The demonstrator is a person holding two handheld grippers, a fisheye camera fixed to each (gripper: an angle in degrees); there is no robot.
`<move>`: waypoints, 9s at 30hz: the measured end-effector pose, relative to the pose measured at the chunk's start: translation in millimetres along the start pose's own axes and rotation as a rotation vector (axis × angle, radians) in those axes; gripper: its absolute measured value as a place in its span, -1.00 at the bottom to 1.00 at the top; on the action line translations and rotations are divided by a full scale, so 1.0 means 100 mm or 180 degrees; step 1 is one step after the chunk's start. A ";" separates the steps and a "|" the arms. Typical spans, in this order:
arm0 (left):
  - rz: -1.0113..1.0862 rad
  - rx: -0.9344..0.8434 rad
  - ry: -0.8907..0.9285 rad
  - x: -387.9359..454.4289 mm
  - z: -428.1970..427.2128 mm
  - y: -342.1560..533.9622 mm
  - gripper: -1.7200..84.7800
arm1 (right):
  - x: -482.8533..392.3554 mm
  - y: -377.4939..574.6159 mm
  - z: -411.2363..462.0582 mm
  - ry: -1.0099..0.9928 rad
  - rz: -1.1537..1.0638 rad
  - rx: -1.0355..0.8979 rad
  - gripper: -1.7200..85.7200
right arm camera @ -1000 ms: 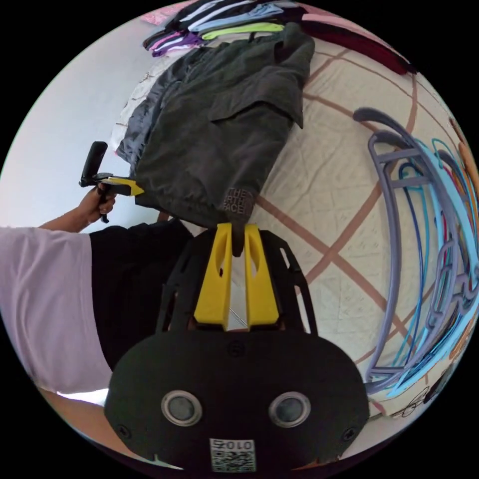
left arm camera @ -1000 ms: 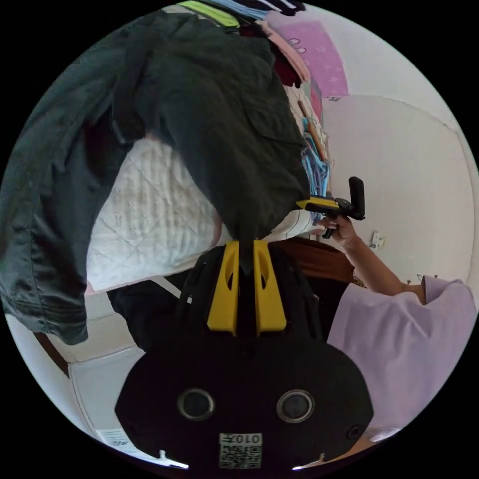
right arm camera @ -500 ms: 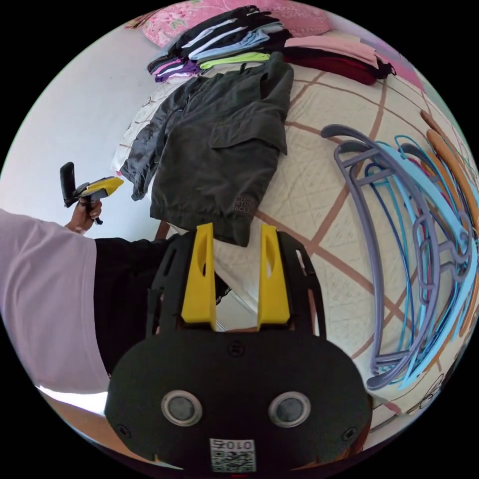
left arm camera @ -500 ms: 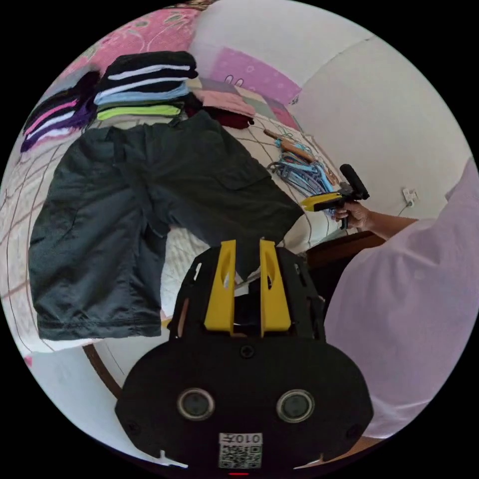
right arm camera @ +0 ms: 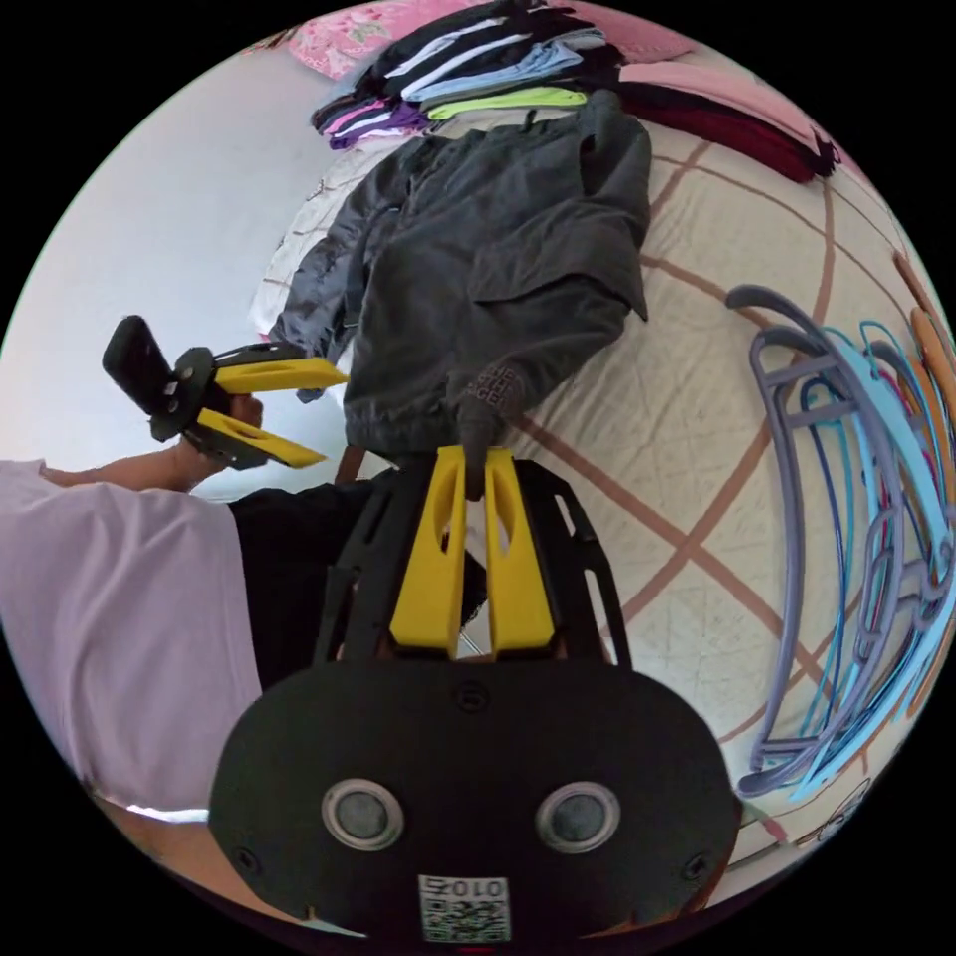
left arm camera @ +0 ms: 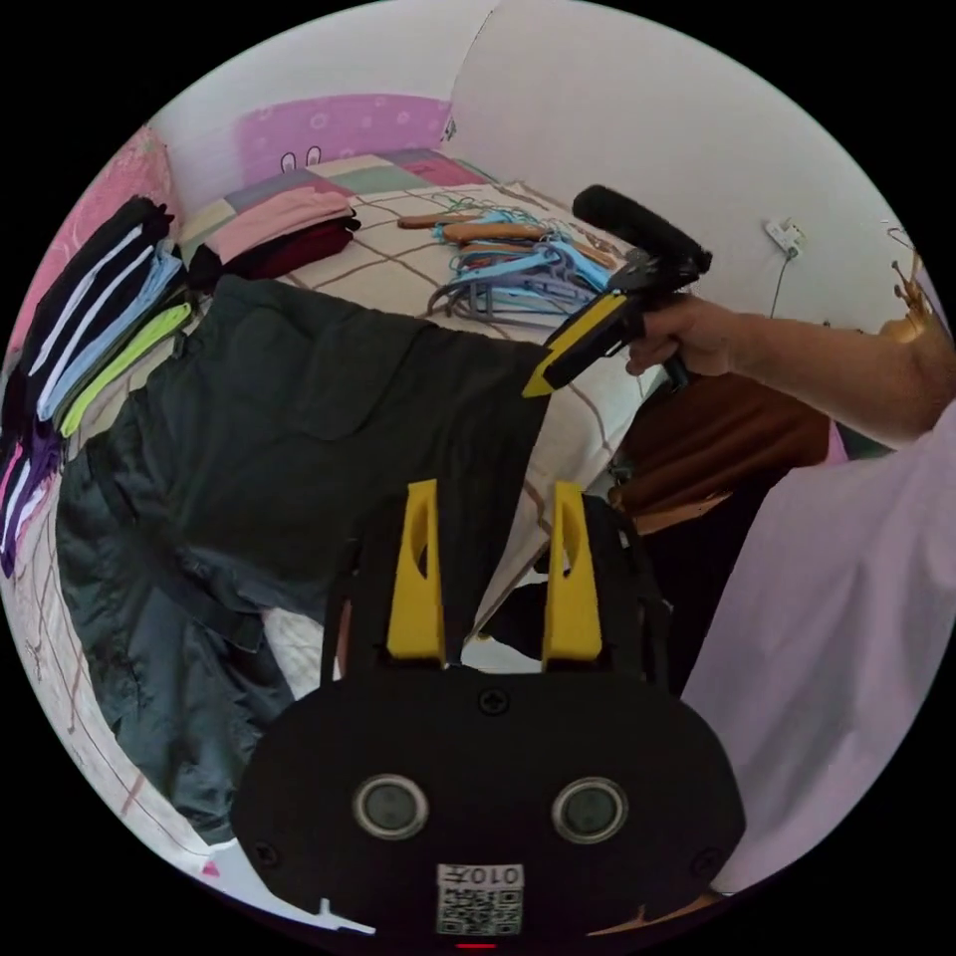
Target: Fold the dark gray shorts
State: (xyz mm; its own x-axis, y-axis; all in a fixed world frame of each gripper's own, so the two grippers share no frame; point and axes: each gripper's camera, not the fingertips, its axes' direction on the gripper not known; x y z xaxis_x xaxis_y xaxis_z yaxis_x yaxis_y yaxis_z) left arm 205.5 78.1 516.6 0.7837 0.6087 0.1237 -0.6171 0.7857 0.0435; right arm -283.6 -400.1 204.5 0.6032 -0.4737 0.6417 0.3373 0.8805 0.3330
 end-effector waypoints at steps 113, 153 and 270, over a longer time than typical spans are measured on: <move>-0.3019 0.1062 0.0006 -5.96 -1.51 8.05 -0.66 | -1.72 -3.15 3.29 -0.0915 0.0704 -0.0008 -0.56; -0.3158 0.0763 0.0926 -7.70 -0.88 7.15 -0.74 | -1.63 -2.78 2.77 -0.0477 0.0464 0.0001 -0.76; -0.1123 -0.0525 0.0737 -5.76 -1.29 5.82 -0.96 | -2.30 -3.02 3.13 -0.0176 0.0397 0.0350 -0.84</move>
State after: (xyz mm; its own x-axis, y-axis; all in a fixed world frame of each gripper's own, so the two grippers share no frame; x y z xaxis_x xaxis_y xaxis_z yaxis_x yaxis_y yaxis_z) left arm -595.8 199.1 342.6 0.9508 0.2946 -0.0963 -0.3048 0.9451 -0.1178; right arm -750.4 -552.1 172.1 0.5937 -0.3619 0.7187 0.1794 0.9302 0.3202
